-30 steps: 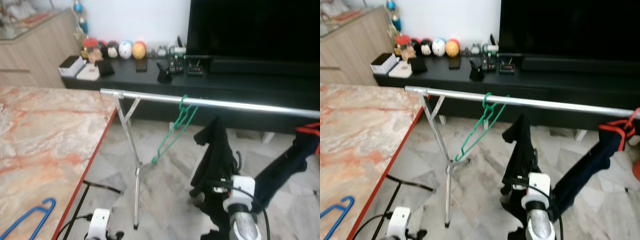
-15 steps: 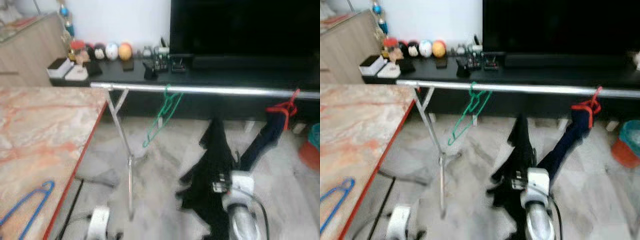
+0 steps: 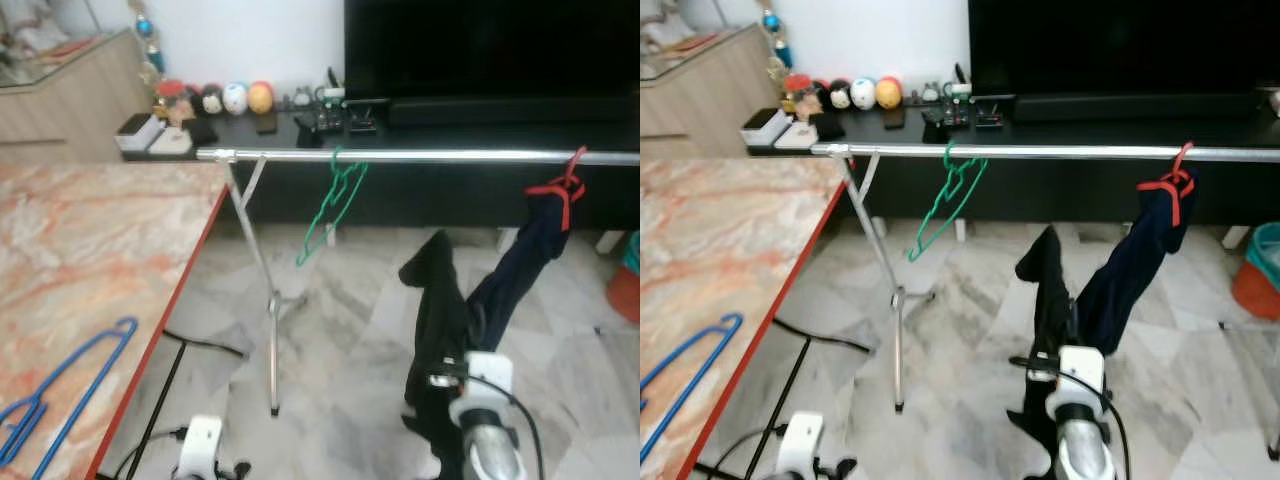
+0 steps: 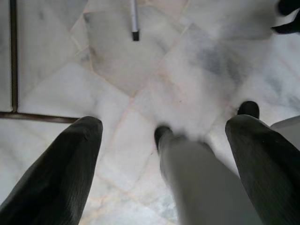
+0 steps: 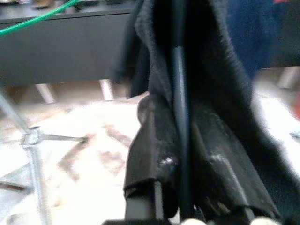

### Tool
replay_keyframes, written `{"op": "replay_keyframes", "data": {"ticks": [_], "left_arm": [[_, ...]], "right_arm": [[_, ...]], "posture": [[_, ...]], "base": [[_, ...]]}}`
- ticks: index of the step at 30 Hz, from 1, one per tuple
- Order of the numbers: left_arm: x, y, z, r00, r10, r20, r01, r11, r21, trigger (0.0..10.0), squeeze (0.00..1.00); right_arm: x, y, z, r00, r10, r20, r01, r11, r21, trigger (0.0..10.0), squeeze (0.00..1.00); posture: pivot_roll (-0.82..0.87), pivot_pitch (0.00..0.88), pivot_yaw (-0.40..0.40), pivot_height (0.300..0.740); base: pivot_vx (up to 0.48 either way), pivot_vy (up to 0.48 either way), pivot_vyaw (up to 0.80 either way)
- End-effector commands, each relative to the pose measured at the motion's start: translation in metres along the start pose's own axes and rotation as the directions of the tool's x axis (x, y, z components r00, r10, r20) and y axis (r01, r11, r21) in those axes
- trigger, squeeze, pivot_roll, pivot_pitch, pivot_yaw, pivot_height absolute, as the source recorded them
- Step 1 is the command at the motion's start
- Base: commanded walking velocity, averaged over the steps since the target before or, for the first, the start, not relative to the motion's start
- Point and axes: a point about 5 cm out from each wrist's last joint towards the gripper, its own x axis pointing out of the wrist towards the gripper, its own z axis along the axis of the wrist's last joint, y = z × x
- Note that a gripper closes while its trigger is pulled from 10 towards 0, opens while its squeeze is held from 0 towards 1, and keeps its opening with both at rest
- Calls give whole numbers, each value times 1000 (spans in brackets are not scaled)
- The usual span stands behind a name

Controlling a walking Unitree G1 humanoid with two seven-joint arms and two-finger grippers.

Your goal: Hang hanger

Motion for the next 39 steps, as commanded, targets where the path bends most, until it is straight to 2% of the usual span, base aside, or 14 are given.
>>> {"op": "replay_keyframes", "data": {"ticks": [1,39], "left_arm": [[-2,8,-2,1000,20,-6,-20,1000,8,10000,0],[-2,8,-3,1000,13,-10,-13,1000,14,10000,0]], "right_arm": [[2,8,6,999,18,38,-19,1000,17,10000,0],[3,8,6,999,24,36,-24,1000,9,10000,0]], "posture": [[-53,0,59,740],[-57,0,57,740]], "base": [[-259,0,0],[-259,0,0]]}}
